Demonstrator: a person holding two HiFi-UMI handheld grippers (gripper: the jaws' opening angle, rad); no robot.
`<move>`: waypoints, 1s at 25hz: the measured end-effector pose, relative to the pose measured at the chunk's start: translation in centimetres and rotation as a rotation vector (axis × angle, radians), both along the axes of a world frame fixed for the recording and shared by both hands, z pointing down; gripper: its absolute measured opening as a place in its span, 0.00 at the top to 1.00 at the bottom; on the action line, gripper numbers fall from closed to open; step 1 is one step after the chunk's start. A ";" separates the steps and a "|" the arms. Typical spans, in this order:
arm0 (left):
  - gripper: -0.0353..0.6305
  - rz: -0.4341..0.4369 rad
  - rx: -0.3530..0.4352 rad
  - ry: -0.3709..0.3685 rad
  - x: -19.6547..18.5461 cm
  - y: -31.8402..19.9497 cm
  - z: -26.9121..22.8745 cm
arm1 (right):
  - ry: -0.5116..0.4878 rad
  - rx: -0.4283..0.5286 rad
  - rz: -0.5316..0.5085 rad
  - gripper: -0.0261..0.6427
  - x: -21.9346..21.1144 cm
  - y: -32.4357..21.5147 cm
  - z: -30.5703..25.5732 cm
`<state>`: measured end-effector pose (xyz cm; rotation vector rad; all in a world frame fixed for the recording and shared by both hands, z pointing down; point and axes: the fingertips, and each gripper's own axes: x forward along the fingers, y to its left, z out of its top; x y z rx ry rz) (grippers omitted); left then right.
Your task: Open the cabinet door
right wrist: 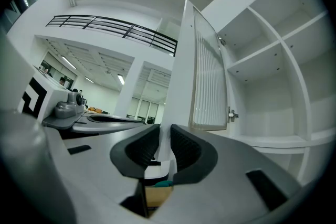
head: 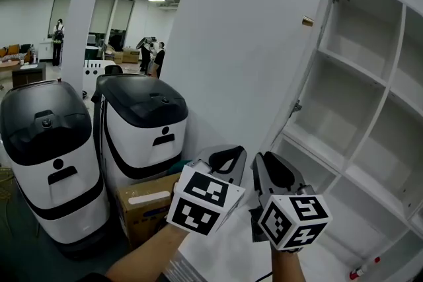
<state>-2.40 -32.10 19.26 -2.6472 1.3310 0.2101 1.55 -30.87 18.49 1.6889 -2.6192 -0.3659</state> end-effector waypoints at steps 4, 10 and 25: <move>0.93 -0.027 -0.007 0.004 -1.5 -0.9 0.4 | 0.008 0.009 -0.020 0.85 -1.6 -1.1 0.1; 0.93 -0.056 -0.015 0.017 -3.4 -2.3 0.6 | 0.038 0.023 -0.028 0.85 -3.7 -2.9 0.1; 0.93 -0.088 -0.006 0.025 -5.1 -2.9 0.4 | 0.012 -0.012 -0.112 0.84 -5.2 -4.5 0.2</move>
